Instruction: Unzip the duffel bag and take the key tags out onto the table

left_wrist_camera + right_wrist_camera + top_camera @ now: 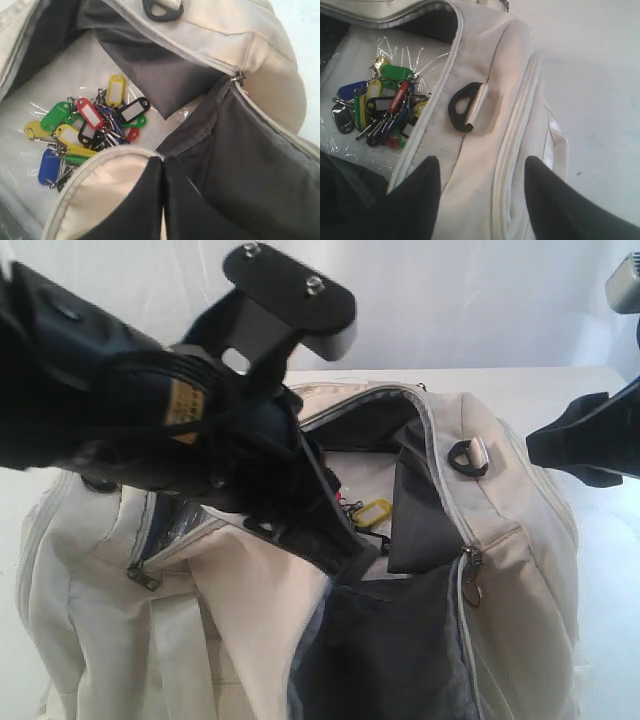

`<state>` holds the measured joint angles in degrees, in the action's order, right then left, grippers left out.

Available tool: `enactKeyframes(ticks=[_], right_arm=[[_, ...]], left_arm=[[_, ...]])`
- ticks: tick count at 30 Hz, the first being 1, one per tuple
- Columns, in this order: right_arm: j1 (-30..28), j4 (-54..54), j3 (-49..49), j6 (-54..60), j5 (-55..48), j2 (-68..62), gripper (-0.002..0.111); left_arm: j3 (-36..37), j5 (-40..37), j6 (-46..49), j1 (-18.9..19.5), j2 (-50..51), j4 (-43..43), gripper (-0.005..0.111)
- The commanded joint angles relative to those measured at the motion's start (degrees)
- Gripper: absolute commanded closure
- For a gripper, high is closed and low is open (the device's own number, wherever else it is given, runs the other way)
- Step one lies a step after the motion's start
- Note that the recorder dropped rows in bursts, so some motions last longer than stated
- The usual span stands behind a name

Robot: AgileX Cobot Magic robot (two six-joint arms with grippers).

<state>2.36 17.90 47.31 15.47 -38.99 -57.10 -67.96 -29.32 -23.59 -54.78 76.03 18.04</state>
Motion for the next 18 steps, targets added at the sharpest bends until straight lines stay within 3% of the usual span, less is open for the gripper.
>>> enactKeyframes(ticks=[1,3,5,6,10,15,18], right_arm=[[-0.1,0.3,0.0,-0.1,0.4,0.5,0.060],[-0.1,0.4,0.0,-0.2,0.5,0.5,0.060],[-0.1,0.4,0.0,-0.2,0.5,0.5,0.060],[-0.1,0.5,0.0,-0.2,0.5,0.5,0.060],[-0.1,0.6,0.0,-0.2,0.5,0.5,0.060],[-0.1,0.6,0.0,-0.2,0.4,0.5,0.060],[-0.1,0.6,0.0,-0.2,0.3,0.5,0.060]], left_arm=[[-4.0,-3.8,0.1,0.3,5.0,-0.6,0.107],[-7.6,-7.8,-0.1,0.3,6.0,-3.9,0.103],[-10.2,-12.4,3.2,0.3,6.7,-4.7,0.082],[-10.5,-13.4,3.2,0.3,6.7,-4.7,0.067],[-10.5,-14.3,1.8,0.3,8.1,-8.0,0.021],[-10.5,-19.7,-3.7,0.3,12.6,-7.5,0.025],[-10.5,-20.9,-7.8,0.3,14.0,-3.4,0.042]])
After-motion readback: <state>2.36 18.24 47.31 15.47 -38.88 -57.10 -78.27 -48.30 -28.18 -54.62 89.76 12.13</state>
